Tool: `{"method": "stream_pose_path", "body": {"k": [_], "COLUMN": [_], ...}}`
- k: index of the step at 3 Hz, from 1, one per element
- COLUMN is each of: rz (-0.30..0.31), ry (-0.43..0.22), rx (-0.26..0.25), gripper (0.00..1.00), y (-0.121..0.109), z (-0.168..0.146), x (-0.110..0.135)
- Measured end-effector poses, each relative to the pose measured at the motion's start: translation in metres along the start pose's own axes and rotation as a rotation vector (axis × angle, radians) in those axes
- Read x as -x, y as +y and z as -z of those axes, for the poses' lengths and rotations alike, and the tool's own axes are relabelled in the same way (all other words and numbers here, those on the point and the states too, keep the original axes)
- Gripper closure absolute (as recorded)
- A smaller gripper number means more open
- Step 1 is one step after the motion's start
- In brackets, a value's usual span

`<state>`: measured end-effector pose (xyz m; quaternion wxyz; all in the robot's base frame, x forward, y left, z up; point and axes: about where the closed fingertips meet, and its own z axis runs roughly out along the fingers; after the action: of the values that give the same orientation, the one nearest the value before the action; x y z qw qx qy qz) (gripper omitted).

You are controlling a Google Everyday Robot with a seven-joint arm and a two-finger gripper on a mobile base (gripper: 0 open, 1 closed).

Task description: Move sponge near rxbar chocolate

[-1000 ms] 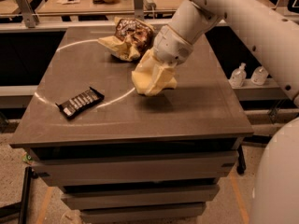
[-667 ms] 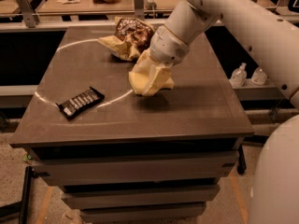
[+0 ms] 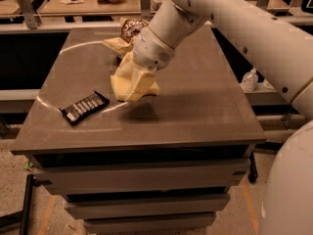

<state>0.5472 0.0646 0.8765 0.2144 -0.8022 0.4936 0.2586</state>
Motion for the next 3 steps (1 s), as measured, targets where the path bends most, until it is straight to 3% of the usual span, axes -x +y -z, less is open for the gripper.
{"method": "stream_pose_path", "body": {"k": [3], "rz": [0.066], "ry": [-0.015], "rx": [0.045], "gripper": [1.00], "y": [-0.031], "z": [-0.041], "x": [0.055]}}
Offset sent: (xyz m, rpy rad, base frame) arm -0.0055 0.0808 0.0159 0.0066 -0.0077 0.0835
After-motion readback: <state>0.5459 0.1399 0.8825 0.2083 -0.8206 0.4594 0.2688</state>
